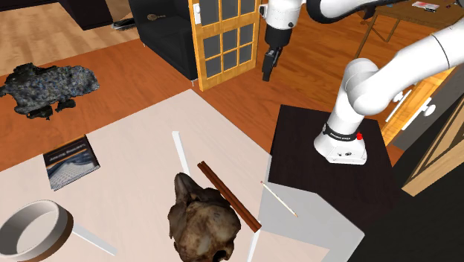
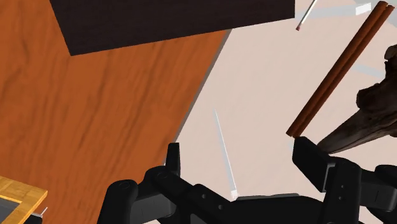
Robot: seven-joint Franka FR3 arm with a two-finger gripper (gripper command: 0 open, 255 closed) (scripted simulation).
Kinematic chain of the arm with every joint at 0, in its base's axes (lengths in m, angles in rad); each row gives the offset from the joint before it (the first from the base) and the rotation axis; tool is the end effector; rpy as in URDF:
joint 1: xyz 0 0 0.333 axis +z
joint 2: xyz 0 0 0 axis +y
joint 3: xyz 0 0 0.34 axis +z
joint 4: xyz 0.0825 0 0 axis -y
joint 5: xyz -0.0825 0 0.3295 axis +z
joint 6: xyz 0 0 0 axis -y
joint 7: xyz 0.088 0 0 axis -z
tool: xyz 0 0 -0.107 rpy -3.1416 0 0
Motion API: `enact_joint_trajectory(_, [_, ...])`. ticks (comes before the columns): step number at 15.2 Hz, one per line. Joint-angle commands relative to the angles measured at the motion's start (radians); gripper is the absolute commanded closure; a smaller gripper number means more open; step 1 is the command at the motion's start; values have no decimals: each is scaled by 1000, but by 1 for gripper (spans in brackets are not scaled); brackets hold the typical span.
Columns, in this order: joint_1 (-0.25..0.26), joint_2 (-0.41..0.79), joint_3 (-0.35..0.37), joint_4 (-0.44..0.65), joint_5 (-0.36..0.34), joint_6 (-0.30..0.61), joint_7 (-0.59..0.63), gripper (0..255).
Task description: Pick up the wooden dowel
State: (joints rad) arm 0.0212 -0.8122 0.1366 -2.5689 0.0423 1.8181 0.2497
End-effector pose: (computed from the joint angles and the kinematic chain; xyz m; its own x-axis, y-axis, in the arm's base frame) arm 0.2400 0.0524 0.5431 0.9879 -0.1384 0.0696 -0.1414 -0.9891 0.0415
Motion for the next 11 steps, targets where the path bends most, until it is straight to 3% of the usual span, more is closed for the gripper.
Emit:
enact_joint_trajectory(1, [8,13,39,-43,30,55,59,0])
enact_joint_trajectory(11, [38,233,256,-125,156,356,352,0])
